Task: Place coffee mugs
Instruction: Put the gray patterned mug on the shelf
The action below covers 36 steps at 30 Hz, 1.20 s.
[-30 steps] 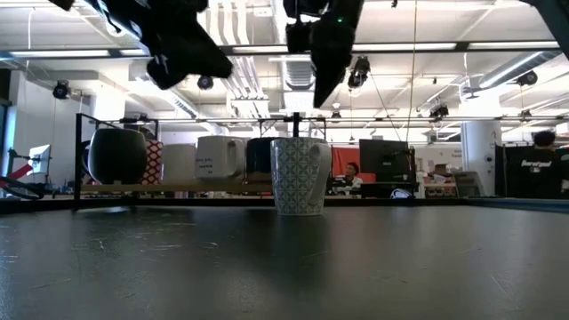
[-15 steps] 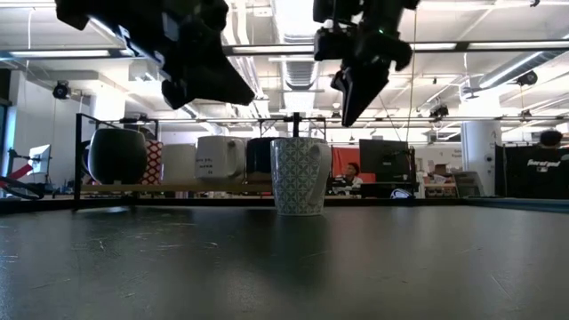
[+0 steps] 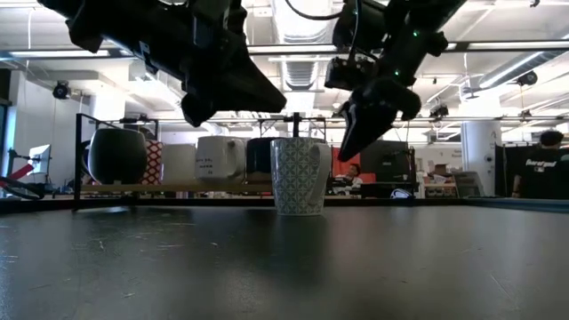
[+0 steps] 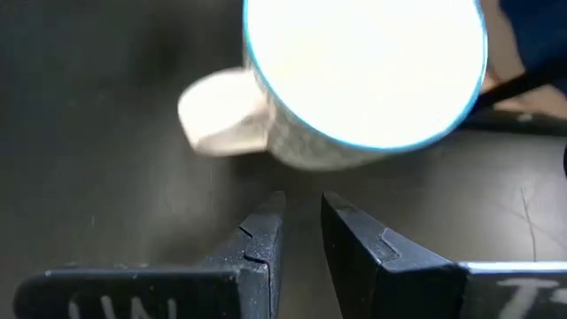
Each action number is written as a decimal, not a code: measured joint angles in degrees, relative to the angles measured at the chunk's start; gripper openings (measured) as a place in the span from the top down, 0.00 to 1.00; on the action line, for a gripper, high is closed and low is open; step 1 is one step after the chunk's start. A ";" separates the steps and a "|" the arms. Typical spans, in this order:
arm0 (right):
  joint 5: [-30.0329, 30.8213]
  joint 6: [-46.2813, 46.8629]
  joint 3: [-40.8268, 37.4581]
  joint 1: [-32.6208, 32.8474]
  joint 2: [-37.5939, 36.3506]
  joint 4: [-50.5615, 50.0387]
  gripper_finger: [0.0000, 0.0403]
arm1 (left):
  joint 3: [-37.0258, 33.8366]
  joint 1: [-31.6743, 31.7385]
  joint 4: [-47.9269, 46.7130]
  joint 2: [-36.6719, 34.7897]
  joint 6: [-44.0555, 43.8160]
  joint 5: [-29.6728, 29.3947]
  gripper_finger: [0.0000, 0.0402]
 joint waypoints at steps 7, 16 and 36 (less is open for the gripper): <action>-0.11 4.35 -2.60 2.29 0.00 8.51 0.84 | 0.00 -0.15 0.35 2.15 -0.58 -0.75 0.91; -0.23 6.38 -3.26 5.62 0.02 14.76 0.84 | 0.00 -0.17 0.38 2.36 -0.23 -1.10 0.91; -0.06 12.28 -3.24 6.46 1.10 13.05 0.84 | 0.00 -0.63 0.21 2.36 0.68 -1.11 0.91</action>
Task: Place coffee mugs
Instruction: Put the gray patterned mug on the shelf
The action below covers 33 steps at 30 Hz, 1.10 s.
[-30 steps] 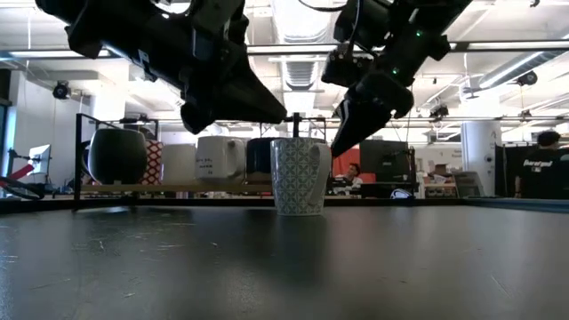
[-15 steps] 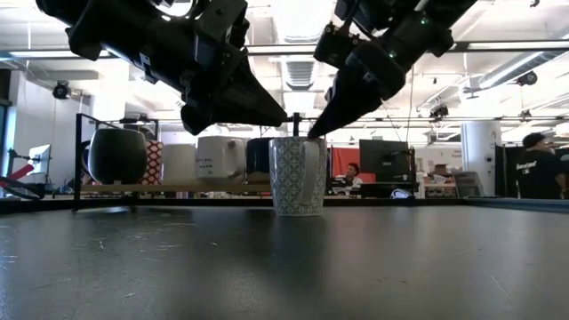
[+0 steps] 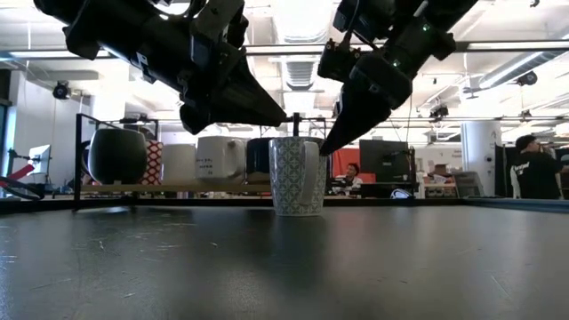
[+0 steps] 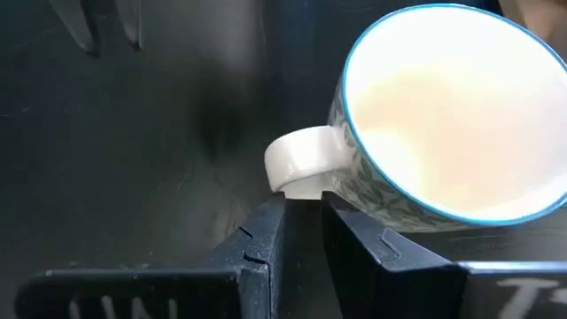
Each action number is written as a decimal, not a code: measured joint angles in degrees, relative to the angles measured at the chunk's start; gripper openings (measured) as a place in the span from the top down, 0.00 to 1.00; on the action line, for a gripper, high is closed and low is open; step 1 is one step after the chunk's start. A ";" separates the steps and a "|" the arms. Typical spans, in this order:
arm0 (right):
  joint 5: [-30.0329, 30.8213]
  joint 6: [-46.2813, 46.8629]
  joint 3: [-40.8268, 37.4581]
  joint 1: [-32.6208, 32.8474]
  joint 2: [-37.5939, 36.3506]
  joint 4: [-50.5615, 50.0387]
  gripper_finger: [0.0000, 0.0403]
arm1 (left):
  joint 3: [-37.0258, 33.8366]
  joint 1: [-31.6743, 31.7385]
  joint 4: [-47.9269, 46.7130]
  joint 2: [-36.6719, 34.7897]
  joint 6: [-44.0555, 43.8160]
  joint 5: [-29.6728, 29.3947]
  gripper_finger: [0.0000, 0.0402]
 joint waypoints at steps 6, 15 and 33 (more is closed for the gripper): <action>-0.03 -0.74 -0.08 0.00 2.91 5.87 0.84 | 0.00 -0.11 -0.02 0.00 0.02 -0.02 0.91; -0.07 -1.54 1.23 0.00 6.50 12.07 0.84 | 0.00 -0.13 -0.33 0.00 0.02 -0.04 0.91; -0.49 1.34 2.52 1.78 3.09 -2.14 0.84 | 0.00 -1.05 -3.40 -0.02 -1.29 1.12 0.79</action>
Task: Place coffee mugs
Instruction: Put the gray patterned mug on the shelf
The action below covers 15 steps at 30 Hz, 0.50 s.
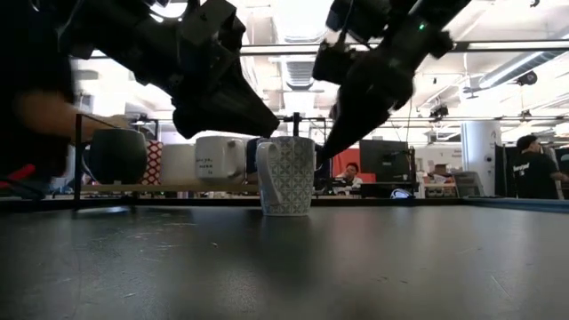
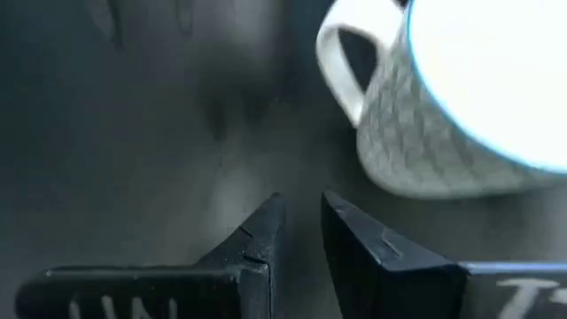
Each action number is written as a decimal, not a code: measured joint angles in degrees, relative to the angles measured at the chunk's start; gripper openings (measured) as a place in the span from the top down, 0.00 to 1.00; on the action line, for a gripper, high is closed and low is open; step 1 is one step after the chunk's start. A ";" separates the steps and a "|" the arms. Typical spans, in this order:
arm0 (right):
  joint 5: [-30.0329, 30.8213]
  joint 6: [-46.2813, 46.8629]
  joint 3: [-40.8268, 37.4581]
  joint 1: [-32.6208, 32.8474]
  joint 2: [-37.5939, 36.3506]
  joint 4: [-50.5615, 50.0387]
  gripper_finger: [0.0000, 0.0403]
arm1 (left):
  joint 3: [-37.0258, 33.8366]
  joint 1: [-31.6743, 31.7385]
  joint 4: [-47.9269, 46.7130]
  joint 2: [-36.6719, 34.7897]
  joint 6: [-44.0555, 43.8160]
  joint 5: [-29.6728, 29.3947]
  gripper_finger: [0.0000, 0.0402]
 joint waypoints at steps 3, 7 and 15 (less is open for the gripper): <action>0.02 -0.02 0.20 0.68 -3.13 -5.32 0.84 | 0.00 -0.32 -0.63 -0.05 -0.02 0.44 0.72; 0.52 -0.06 0.23 0.95 -8.15 -10.80 0.84 | 0.00 -0.33 -2.31 -0.31 -0.15 0.28 0.65; 2.87 -0.02 -1.37 0.95 -16.30 -15.22 0.84 | 0.00 -0.33 -5.78 -0.95 -4.03 -10.65 0.64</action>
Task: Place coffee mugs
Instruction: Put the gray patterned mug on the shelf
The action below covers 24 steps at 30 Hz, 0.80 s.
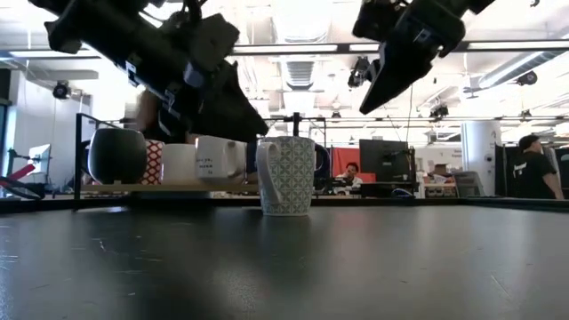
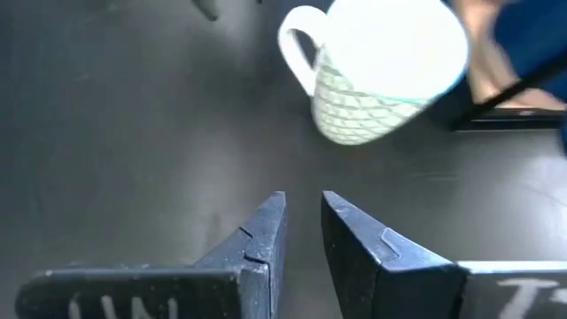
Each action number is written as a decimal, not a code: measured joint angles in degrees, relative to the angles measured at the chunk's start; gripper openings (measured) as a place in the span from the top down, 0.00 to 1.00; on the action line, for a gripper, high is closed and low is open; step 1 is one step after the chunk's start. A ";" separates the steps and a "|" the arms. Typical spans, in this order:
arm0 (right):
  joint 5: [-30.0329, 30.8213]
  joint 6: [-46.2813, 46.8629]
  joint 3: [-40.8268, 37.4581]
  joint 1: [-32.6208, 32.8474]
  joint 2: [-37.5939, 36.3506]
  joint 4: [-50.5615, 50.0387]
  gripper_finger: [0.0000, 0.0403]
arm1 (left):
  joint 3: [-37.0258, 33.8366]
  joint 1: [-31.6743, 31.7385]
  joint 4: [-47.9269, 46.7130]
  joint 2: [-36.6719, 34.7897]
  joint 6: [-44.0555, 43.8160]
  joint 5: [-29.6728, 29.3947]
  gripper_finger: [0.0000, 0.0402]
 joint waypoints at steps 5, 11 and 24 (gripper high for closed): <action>1.69 0.02 -1.50 0.00 -3.09 -1.07 0.84 | 0.00 0.09 -2.76 -0.01 -4.93 -7.36 0.65; 2.22 -0.05 -3.26 -0.02 -4.50 -1.43 0.84 | 0.00 0.03 -1.38 -0.03 -5.99 -9.09 0.65; 2.24 -0.39 -3.38 -0.02 -4.07 -2.18 0.84 | 0.00 1.38 -2.49 0.78 -8.90 -9.82 0.60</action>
